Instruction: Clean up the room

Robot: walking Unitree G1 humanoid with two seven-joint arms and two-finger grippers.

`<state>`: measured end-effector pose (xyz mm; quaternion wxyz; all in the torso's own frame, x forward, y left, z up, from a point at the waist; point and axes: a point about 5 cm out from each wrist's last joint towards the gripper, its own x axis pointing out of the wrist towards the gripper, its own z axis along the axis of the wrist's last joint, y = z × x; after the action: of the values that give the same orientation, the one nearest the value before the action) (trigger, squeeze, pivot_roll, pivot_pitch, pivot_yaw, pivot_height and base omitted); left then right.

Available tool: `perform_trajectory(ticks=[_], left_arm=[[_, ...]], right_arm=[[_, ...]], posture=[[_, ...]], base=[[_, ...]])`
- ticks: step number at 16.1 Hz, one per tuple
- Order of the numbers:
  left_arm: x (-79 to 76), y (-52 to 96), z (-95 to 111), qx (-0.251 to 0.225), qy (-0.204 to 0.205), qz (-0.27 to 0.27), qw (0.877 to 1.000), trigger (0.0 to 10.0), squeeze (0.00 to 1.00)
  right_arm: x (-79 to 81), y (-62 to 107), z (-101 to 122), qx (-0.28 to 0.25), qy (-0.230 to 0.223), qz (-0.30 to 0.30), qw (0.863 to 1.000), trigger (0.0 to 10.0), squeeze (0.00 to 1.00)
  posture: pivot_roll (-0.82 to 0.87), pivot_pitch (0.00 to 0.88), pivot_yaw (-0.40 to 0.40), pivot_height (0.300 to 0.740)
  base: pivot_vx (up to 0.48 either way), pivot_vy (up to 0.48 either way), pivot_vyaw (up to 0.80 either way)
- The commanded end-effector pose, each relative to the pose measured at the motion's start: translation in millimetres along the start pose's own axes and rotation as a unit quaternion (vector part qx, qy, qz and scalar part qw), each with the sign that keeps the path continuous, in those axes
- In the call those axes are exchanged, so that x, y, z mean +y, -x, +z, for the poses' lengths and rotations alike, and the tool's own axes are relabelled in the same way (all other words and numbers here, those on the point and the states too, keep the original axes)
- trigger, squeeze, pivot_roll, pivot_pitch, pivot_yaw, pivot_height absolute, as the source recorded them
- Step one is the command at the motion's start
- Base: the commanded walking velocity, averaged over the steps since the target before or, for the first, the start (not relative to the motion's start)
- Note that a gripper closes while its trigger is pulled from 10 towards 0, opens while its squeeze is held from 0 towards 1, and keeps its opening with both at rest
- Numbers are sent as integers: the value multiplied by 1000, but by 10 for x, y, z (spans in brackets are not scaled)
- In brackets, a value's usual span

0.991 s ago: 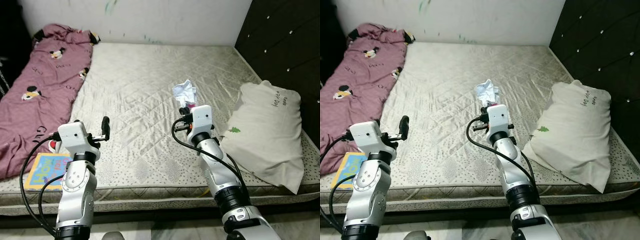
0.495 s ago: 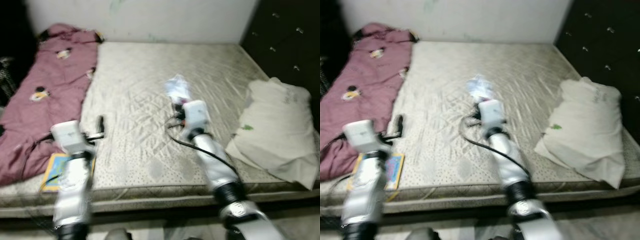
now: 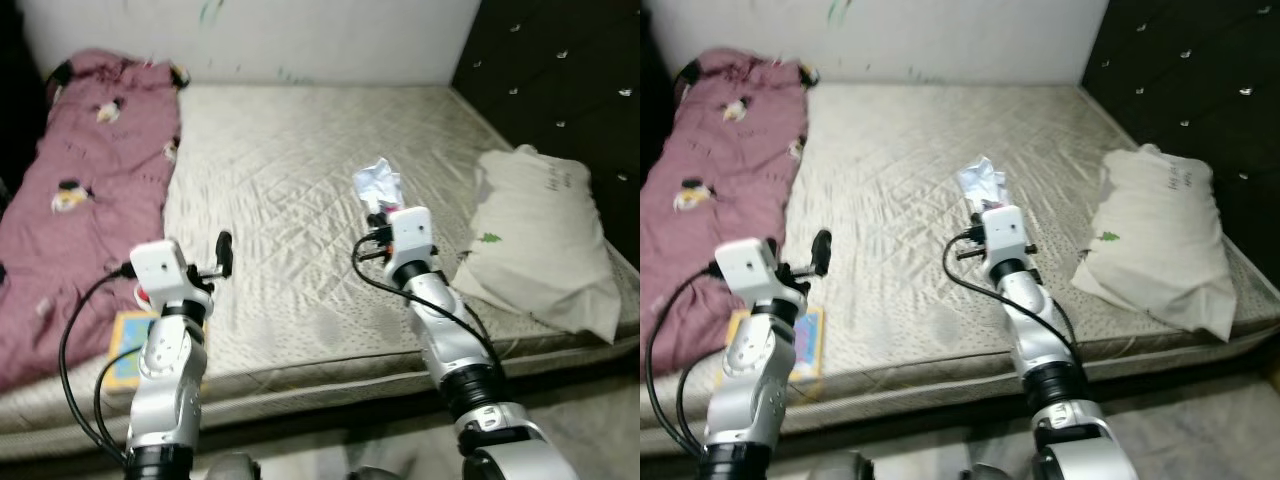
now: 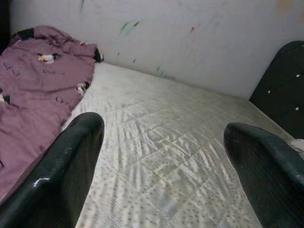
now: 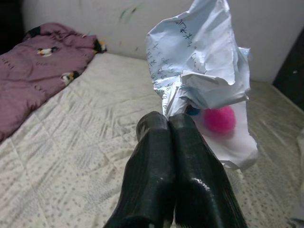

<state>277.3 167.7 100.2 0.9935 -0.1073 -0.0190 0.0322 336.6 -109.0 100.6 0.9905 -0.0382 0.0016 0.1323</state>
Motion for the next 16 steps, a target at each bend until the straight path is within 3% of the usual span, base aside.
perform_trajectory(ticks=[1,16], left_arm=[[50,-13,34,-4,-3,9,1000,10000,0],[68,-40,36,-6,-7,14,1000,10000,0]], right_arm=[[68,-43,69,-12,-3,9,1000,10000,0],[99,-71,72,-13,-2,19,1000,10000,0]], posture=[[69,0,-59,740],[77,0,-58,740]], base=[[0,469,0],[0,469,0]])
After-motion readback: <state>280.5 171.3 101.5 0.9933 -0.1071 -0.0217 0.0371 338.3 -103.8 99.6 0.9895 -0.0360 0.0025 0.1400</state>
